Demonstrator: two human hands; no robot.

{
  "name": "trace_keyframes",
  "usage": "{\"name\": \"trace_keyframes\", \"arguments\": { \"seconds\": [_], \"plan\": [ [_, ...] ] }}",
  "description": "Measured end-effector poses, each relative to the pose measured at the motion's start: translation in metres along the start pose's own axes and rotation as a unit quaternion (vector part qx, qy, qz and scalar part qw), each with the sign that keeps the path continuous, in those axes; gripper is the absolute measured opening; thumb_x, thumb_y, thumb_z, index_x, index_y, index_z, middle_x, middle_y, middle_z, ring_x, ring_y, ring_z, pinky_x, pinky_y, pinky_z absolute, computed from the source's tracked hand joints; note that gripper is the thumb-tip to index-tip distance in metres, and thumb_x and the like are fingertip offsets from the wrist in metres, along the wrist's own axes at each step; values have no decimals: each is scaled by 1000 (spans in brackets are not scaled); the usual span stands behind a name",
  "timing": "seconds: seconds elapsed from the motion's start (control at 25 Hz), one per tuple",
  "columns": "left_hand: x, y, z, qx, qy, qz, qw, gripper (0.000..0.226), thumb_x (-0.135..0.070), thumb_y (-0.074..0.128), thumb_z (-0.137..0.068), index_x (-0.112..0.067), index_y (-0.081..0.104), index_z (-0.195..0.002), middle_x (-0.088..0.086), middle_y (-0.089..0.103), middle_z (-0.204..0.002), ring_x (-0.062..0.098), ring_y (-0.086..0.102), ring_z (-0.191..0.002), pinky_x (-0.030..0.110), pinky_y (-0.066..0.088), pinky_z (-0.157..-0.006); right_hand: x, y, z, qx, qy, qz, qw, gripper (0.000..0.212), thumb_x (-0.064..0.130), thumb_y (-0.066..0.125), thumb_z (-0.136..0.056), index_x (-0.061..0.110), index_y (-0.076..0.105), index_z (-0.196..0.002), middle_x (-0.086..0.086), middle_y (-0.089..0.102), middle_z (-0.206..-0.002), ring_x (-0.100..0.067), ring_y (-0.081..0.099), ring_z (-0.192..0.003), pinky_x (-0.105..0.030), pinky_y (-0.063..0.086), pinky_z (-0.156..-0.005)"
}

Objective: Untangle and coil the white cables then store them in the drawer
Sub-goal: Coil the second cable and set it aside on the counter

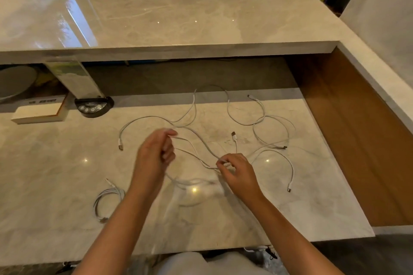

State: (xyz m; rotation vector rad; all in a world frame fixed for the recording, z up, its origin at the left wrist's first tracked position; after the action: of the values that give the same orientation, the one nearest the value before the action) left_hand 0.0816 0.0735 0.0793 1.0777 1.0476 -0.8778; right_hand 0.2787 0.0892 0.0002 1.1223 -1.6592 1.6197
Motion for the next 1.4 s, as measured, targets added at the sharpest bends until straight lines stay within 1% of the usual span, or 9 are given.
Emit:
{"name": "trace_keyframes", "arguments": {
  "seconds": [0.24, 0.32, 0.52, 0.6, 0.72, 0.84, 1.0, 1.2, 1.4],
  "plan": [
    [-34, -41, -42, -112, 3, 198, 974, 40, -18, 37, -97, -19, 65, -68, -9, 41, -52, 4, 33, -44, 15, 27, -42, -9, -49, -6, -83, -67, 202, 973, 14, 14, 58, -82, 12, 69, -90, -4, 65, -92, -15, 50, -94, -25, 40, -69],
    [-23, -48, -45, -150, -12, 177, 973, 32, -18, 37, -96, -19, 60, -74, -9, 44, -53, 4, 36, -45, 16, 31, -44, -8, -72, -13, -109, -19, 159, 981, 12, 9, 61, -85, 13, 71, -89, -3, 68, -88, -16, 58, -88, -24, 43, -66],
    [18, -15, -44, -77, -22, -211, 974, 27, -21, 40, -96, -23, 66, -98, 2, 65, -97, 15, 59, -89, 26, 43, -75, 55, -97, -49, 29, 136, -170, 976, 20, 4, 51, -91, 15, 68, -90, -5, 70, -75, -10, 62, -61, -21, 52, -53],
    [26, 1, -48, -41, 19, -373, 927, 29, -21, 38, -98, -27, 58, -119, 6, 58, -126, 21, 52, -119, 36, 39, -98, 86, -100, -62, 80, 166, -246, 952, 21, 3, 48, -93, 12, 66, -99, -5, 71, -76, -11, 64, -64, -20, 54, -55],
    [8, 19, -44, -118, 115, -535, 828, 45, -21, 36, -97, -27, 33, -142, 5, 21, -156, 21, 13, -145, 51, 0, -113, 111, -101, -73, 81, 206, -417, 881, 23, 2, 42, -95, 5, 63, -104, -7, 72, -79, -10, 67, -64, -18, 54, -53],
    [-15, 48, -13, -66, 259, -378, 886, 44, -25, 38, -90, -25, 43, -134, -4, 41, -143, 8, 32, -134, 33, 23, -113, 122, -93, -75, 61, 270, -615, 738, 20, 1, 39, -95, 1, 59, -101, -14, 71, -79, -16, 68, -61, -17, 54, -47],
    [4, 105, 19, 232, 64, -216, 946, 45, -20, 50, -93, -39, 40, -132, -18, 46, -138, -6, 43, -124, 14, 38, -101, 142, -74, -76, 93, 287, -701, 646, 14, 2, 39, -94, 2, 51, -102, -21, 69, -86, -26, 70, -64, -19, 54, -43],
    [3, 106, 26, 223, -128, 50, 965, 25, -27, 50, -86, -17, 73, -85, 5, 73, -88, 20, 70, -87, 29, 55, -77, 144, -70, -90, 105, 281, -631, 715, 10, 4, 37, -97, 5, 46, -101, -20, 71, -88, -26, 72, -65, -20, 55, -44],
    [-7, 96, 29, 183, -189, 213, 941, 16, -22, 58, -84, -11, 68, -90, 5, 70, -77, 15, 69, -71, 26, 56, -59, 108, -70, -106, 47, 283, -509, 812, 11, 7, 39, -98, 6, 47, -104, -14, 68, -97, -20, 72, -69, -22, 57, -52]
  ]
}}
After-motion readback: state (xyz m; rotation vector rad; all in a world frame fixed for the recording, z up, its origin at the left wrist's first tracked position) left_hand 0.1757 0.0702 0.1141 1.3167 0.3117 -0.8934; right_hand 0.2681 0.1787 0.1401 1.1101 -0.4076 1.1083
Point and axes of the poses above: each hand's wrist, its own z-axis away from the middle knuckle, its own y-axis out of the palm, x = y × z, the point moved 5 cm from there along -z, towards the middle knuckle
